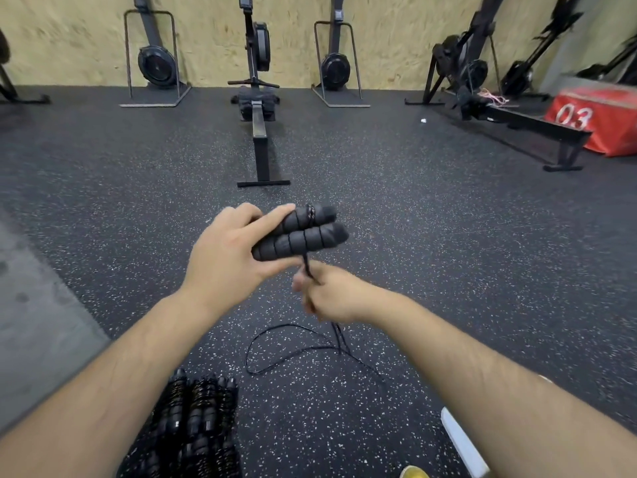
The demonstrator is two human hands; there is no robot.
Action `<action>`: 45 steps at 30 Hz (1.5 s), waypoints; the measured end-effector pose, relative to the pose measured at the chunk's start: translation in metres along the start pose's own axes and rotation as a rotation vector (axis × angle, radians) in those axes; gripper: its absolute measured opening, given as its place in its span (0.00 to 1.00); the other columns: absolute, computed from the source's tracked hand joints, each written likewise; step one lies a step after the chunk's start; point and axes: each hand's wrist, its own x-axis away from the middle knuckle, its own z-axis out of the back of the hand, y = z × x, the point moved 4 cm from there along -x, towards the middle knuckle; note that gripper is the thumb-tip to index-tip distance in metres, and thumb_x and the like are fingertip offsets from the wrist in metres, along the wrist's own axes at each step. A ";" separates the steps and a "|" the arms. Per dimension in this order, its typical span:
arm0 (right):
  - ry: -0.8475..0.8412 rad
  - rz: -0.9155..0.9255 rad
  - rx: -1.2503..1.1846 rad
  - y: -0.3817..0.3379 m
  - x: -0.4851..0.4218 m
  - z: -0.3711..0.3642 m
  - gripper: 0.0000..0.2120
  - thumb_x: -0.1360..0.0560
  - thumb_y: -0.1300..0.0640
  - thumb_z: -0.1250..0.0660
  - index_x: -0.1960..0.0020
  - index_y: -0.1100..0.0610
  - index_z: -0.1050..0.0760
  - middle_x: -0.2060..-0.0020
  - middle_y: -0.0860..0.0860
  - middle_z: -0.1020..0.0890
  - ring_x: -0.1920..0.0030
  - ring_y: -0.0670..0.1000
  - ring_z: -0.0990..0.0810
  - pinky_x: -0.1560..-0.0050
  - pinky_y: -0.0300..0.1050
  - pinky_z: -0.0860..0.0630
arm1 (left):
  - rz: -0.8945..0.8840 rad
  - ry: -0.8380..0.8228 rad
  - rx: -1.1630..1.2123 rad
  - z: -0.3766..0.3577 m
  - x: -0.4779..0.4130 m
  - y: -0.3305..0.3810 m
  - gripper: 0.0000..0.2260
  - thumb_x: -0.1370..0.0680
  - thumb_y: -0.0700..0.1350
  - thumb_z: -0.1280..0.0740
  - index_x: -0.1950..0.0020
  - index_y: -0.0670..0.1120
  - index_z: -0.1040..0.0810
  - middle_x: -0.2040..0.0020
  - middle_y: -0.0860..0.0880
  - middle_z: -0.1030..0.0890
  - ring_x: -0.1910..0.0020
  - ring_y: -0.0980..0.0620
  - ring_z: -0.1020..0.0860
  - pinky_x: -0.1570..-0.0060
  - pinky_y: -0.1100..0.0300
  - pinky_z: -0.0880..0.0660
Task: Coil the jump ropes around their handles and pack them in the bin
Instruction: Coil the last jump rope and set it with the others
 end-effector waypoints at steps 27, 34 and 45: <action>0.024 0.045 0.191 -0.002 0.002 -0.005 0.10 0.15 0.55 0.46 0.40 0.56 0.29 0.44 0.53 0.23 0.45 0.55 0.23 0.50 0.43 0.30 | -0.021 -0.038 -0.036 0.002 0.009 -0.005 0.35 0.29 0.69 0.35 0.27 0.51 0.25 0.48 0.50 0.24 0.53 0.47 0.29 0.52 0.49 0.25; -0.080 0.114 0.375 -0.038 0.032 0.007 0.12 0.16 0.49 0.44 0.47 0.55 0.25 0.56 0.50 0.22 0.54 0.54 0.22 0.58 0.45 0.30 | -0.114 -0.134 -0.269 -0.011 0.008 -0.018 0.35 0.33 0.64 0.24 0.29 0.51 0.23 0.50 0.48 0.22 0.56 0.45 0.28 0.60 0.50 0.26; 0.288 0.324 0.105 -0.008 0.013 0.077 0.03 0.25 0.49 0.28 0.56 0.47 0.19 0.62 0.45 0.18 0.59 0.46 0.22 0.52 0.47 0.25 | -0.284 -0.321 0.152 0.000 0.016 0.018 0.30 0.30 0.69 0.31 0.32 0.55 0.23 0.49 0.55 0.24 0.54 0.51 0.29 0.50 0.55 0.29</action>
